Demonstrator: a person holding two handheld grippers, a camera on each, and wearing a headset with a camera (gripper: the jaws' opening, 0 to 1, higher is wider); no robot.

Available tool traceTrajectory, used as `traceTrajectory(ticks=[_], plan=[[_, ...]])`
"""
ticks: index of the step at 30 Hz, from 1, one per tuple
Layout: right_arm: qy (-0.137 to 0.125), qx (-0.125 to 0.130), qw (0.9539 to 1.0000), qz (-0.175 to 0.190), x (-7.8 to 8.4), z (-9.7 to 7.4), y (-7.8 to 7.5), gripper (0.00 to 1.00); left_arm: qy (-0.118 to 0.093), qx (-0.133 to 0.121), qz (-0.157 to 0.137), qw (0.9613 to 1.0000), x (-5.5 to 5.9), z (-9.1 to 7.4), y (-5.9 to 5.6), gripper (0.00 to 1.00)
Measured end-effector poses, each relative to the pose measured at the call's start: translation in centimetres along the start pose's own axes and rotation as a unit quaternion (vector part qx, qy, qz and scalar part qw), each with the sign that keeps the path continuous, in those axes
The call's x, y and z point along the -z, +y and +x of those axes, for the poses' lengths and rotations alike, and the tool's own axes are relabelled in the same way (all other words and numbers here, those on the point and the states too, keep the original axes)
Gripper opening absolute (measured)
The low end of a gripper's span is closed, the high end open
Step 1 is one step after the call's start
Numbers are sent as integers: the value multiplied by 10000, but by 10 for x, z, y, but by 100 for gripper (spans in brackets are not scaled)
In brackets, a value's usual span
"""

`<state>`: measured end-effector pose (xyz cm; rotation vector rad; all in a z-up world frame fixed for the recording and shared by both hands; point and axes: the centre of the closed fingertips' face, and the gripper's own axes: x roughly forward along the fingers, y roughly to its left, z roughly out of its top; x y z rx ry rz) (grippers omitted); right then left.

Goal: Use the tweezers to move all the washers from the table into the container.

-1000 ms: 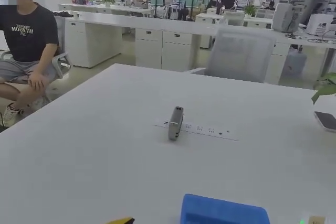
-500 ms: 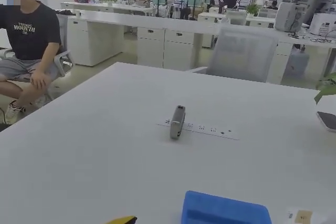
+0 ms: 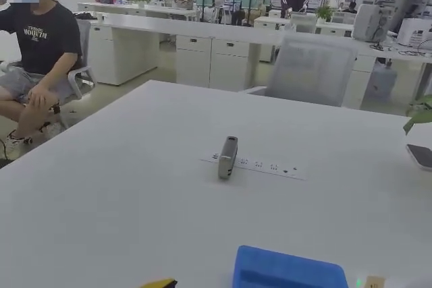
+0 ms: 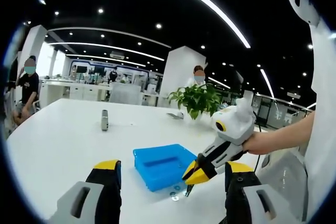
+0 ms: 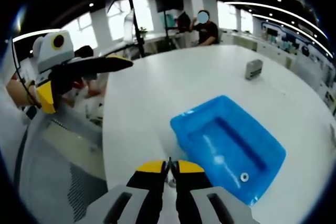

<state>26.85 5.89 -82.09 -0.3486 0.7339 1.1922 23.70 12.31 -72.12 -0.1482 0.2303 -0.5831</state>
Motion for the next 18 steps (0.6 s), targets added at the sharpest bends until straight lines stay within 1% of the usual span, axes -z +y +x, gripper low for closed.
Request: traceTrajectory(ticks=[4, 6, 9, 11, 12, 14, 16, 18], plan=[[52, -32, 9999, -147, 2, 2, 7, 4, 22, 10, 13, 10000, 1, 0, -1, 82], [104, 2, 9994, -331, 5, 3, 10, 4, 26, 16, 17, 10000, 1, 0, -1, 82], [319, 158, 9970, -683, 16, 3, 8, 4, 34, 10, 21, 10000, 1, 0, -1, 82], [198, 227, 9969, -724, 15, 3, 7, 4, 33, 15, 16, 10000, 1, 0, -1, 82], [149, 217, 9977, -617, 15, 2, 6, 4, 36, 18, 18, 10000, 1, 0, -1, 82], [-58, 227, 9987, -459, 12, 3, 4, 3, 41, 28, 22, 10000, 1, 1, -2, 81], [-285, 198, 9992, -204, 9, 5, 4, 3, 59, 33, 38, 10000, 2, 1, -2, 81], [-375, 240, 9989, -122, 6, 7, 3, 3, 67, 44, 40, 10000, 2, 1, -2, 81]])
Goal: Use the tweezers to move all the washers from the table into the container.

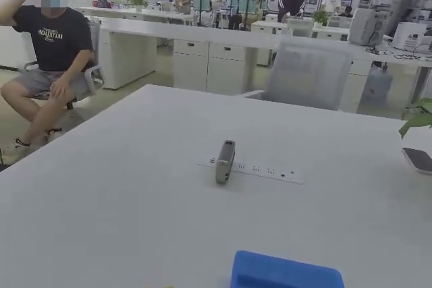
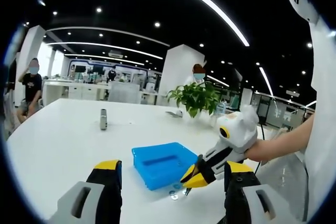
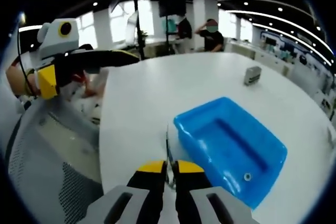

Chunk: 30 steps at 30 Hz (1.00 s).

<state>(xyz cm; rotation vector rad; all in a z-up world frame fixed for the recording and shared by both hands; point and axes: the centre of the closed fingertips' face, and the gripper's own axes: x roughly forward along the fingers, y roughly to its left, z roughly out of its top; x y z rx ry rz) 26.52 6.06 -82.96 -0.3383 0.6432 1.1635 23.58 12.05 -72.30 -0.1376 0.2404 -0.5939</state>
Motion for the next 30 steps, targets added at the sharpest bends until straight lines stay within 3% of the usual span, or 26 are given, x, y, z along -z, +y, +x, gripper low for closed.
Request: traceTrajectory(ticks=[7, 9, 11, 12, 17, 23, 30], plan=[[-227, 17, 9967, 781, -3, 0, -9, 3, -4, -17, -7, 10000, 0, 0, 1, 81], [-171, -20, 9968, 777, -3, -1, -13, 3, -7, -7, -18, 10000, 0, 0, 1, 80], [-202, -135, 9938, 1088, -2, -2, -10, 3, -4, 4, -10, 10000, 0, 0, 1, 80], [-359, -184, 9915, 1238, -8, -4, -8, 3, 6, 7, -7, 10000, 0, 0, 1, 80], [-634, -266, 9852, 1567, -25, -19, -10, 3, -26, -42, -17, 10000, -1, -1, 3, 80], [-966, -237, 9822, 1591, -53, -39, -25, 3, -22, -25, -18, 10000, -1, -1, 2, 80], [-1192, -49, 9811, 1524, -71, -45, -48, 3, -39, -61, -48, 10000, -1, -1, 3, 80]])
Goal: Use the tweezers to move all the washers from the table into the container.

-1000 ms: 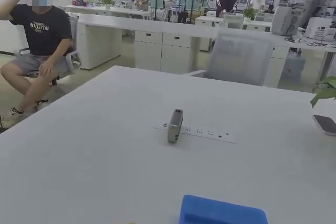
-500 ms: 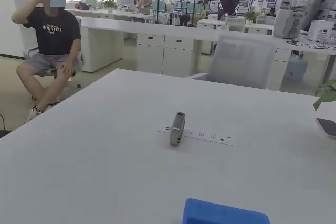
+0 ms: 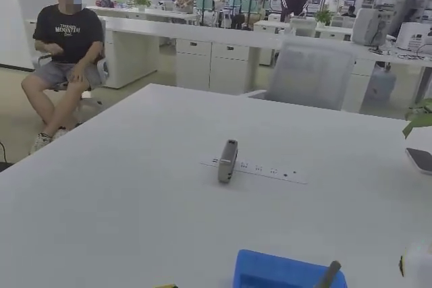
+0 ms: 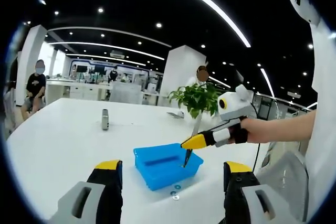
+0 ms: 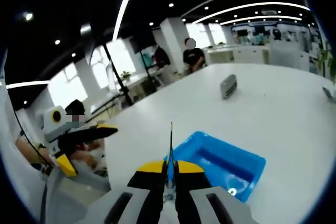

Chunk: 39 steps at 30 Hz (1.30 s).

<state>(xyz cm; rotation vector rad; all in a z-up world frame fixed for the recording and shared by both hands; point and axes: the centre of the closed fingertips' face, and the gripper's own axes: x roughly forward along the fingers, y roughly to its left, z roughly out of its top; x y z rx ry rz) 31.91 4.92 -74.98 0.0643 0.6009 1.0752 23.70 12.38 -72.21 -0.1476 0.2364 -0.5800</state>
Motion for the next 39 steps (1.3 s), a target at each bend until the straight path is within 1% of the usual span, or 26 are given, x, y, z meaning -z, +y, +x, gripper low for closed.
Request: traceTrajectory(ticks=[4, 8, 10, 13, 14, 15, 18, 21, 25, 30, 33, 34, 35, 37, 39], plan=[[-64, 232, 9997, 16, -5, 3, -17, 3, 13, 6, 15, 10000, 0, 0, 0, 80], [-46, 451, 9988, 179, -1, 8, -37, 3, 12, 7, 11, 10000, 0, 0, 0, 80], [-8, 572, 9981, 238, 2, 11, -48, 3, 25, 8, 5, 10000, 1, 0, 0, 80], [126, 754, 9965, 334, 10, 16, -63, 3, 30, 17, 12, 10000, 1, 0, 0, 80], [137, 772, 9963, 351, 10, 17, -64, 3, 33, 19, 9, 10000, 1, 0, 0, 80], [150, 816, 9958, 375, 12, 19, -69, 3, 41, 19, 8, 10000, 2, 0, 0, 79], [286, 906, 9948, 367, 21, 25, -78, 3, 41, 15, 8, 10000, 2, 0, 0, 79], [413, 944, 9942, 309, 28, 29, -82, 3, 41, 9, 6, 10000, 2, 0, 0, 79], [452, 929, 9943, 267, 31, 31, -81, 3, 60, 10, 9, 10000, 2, 0, -1, 79], [536, 986, 9937, -66, 32, 31, -81, 3, 72, 28, 7, 10000, 3, 0, -1, 79], [545, 963, 9937, -157, 33, 31, -81, 3, 97, 38, 22, 9999, 4, 0, -2, 79], [598, 950, 9934, -237, 35, 31, -79, 3, 102, 40, 28, 9999, 4, 0, -2, 79], [606, 949, 9933, -266, 36, 31, -79, 4, 103, 40, 29, 9999, 4, 0, -2, 79], [584, 963, 9926, -465, 35, 31, -77, 4, 98, 39, 29, 9999, 4, 0, -2, 79], [614, 998, 9915, -573, 36, 30, -77, 4, 92, 34, 24, 9999, 3, 0, -2, 79]])
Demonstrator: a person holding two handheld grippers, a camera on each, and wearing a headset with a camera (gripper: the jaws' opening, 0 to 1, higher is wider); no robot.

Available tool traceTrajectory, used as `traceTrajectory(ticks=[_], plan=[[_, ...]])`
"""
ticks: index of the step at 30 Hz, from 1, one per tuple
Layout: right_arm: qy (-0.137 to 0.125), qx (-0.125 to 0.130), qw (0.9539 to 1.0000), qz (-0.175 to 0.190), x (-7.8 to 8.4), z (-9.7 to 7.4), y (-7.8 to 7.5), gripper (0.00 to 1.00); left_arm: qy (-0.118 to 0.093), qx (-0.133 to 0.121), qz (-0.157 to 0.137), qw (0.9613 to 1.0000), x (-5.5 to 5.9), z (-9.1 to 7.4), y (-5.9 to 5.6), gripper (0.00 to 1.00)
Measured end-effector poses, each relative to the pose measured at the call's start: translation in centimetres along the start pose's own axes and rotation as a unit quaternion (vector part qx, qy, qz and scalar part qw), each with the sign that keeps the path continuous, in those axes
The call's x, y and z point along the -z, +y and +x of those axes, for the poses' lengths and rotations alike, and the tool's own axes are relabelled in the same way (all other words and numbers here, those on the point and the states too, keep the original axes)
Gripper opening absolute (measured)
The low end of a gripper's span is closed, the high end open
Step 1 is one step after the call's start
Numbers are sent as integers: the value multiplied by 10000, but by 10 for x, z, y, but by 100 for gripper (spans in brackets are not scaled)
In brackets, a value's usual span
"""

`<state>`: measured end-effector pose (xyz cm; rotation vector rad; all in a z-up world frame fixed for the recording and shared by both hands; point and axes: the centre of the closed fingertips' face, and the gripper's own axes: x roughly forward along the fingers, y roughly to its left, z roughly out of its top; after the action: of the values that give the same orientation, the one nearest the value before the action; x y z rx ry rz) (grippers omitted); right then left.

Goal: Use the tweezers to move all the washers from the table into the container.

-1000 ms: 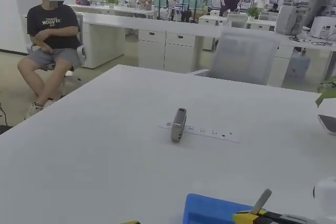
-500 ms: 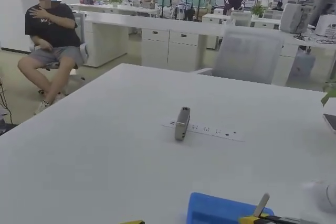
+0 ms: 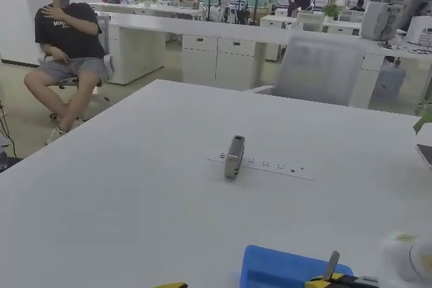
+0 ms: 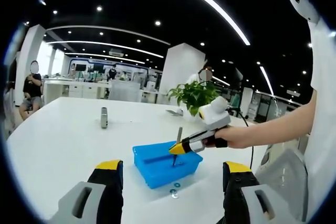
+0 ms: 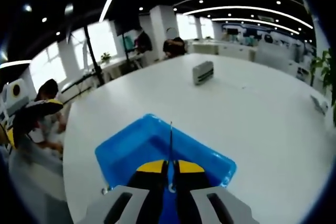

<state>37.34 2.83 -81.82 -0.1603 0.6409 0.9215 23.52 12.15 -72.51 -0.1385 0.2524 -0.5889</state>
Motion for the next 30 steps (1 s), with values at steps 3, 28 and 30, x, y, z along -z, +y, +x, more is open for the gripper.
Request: traceTrajectory(ticks=[3, 28, 30], plan=[[-81, -11, 9999, -102, -2, -4, 4, 4, 1, 2, 1, 10000, 0, 0, 0, 79], [-651, -784, 9948, 14, -7, -45, 86, 3, 70, 69, 36, 9999, 3, 1, -2, 78], [-478, -873, 9950, 104, 5, -38, 90, 3, 81, 75, 44, 9999, 3, 1, -3, 78]])
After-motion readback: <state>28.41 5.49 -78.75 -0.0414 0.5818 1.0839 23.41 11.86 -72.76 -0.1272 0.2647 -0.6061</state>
